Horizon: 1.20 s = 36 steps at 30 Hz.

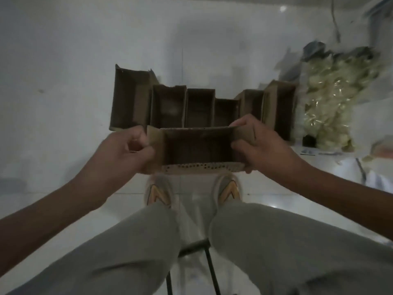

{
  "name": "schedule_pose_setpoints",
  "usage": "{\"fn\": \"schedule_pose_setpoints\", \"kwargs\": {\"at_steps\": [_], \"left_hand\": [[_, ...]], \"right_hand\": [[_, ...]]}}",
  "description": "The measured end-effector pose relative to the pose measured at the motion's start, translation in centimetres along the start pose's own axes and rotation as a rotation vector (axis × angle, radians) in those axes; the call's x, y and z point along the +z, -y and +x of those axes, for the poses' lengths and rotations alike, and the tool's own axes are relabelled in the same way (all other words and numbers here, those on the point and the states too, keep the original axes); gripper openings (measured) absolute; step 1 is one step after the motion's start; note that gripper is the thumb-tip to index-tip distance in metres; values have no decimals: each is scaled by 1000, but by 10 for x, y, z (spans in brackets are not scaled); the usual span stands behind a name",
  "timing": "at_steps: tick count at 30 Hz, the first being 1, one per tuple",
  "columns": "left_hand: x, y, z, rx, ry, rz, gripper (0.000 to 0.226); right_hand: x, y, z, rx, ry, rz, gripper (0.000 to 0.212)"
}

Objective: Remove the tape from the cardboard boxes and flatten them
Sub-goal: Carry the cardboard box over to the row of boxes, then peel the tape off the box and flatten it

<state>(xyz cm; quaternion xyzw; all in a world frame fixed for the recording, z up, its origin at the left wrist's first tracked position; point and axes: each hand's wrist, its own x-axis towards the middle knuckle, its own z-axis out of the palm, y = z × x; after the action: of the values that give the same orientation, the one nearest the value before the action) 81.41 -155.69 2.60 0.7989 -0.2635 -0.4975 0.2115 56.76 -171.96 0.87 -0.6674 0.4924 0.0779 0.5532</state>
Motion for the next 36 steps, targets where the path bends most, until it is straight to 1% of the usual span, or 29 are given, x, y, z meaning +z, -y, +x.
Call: {"fn": "schedule_pose_setpoints", "kwargs": {"at_steps": [2, 4, 5, 7, 10, 12, 13, 14, 16, 17, 18, 20, 21, 23, 25, 28, 29, 30, 31, 32, 34, 36], "left_hand": [[5, 11, 8, 53, -50, 73, 14], [6, 15, 11, 111, -126, 144, 14], [7, 14, 10, 133, -153, 146, 16], [7, 9, -1, 122, -165, 9, 18], [-4, -8, -45, 84, -78, -171, 20], [-11, -22, -85, 101, -14, -195, 17], [-13, -28, -105, 117, -16, -181, 16], [-14, -33, -124, 160, -55, -146, 16], [-10, -36, -161, 258, -183, -85, 17], [-5, -35, -175, 278, -215, -110, 21], [-2, -32, -186, 269, -221, -190, 29], [-2, -22, -201, 170, -164, -430, 44], [-4, -17, -205, 97, -122, -552, 48], [-4, -6, -208, -28, -25, -702, 59], [7, 1, -205, -83, 44, -709, 67], [31, 11, -201, -83, 183, -664, 55], [36, 15, -198, -95, 212, -676, 56], [38, 20, -191, -114, 207, -686, 60], [41, 26, -185, -116, 183, -702, 66], [43, 31, -178, -86, 136, -706, 70], [52, 38, -169, 49, 20, -593, 69], [65, 37, -168, 174, -131, -445, 68]], "right_hand": [[6, -14, 14, -40, 11, -47, 13], [9, -17, 24, -65, -26, -73, 3], [9, -17, 25, -78, -29, -92, 2], [7, -6, 20, -114, -44, -138, 5], [-11, 24, -17, -159, -87, -230, 13], [-22, 42, -51, -216, -108, -258, 16], [-25, 51, -69, -236, -113, -231, 19], [-28, 58, -85, -259, -118, -195, 23], [-25, 67, -122, -307, -129, -176, 27], [-20, 69, -138, -328, -150, -176, 26], [-16, 70, -152, -364, -187, -178, 23], [-6, 69, -179, -485, -299, -258, 20], [-2, 65, -190, -568, -358, -312, 20], [8, 55, -208, -729, -442, -395, 23], [24, 38, -214, -829, -495, -480, 26], [50, 12, -207, -920, -595, -597, 21], [57, 2, -203, -937, -612, -623, 16], [61, -9, -200, -932, -597, -623, 10], [64, -21, -197, -918, -556, -601, 8], [66, -32, -195, -900, -507, -582, 12], [67, -46, -188, -894, -420, -544, 23], [67, -48, -179, -916, -386, -363, 31]]}}
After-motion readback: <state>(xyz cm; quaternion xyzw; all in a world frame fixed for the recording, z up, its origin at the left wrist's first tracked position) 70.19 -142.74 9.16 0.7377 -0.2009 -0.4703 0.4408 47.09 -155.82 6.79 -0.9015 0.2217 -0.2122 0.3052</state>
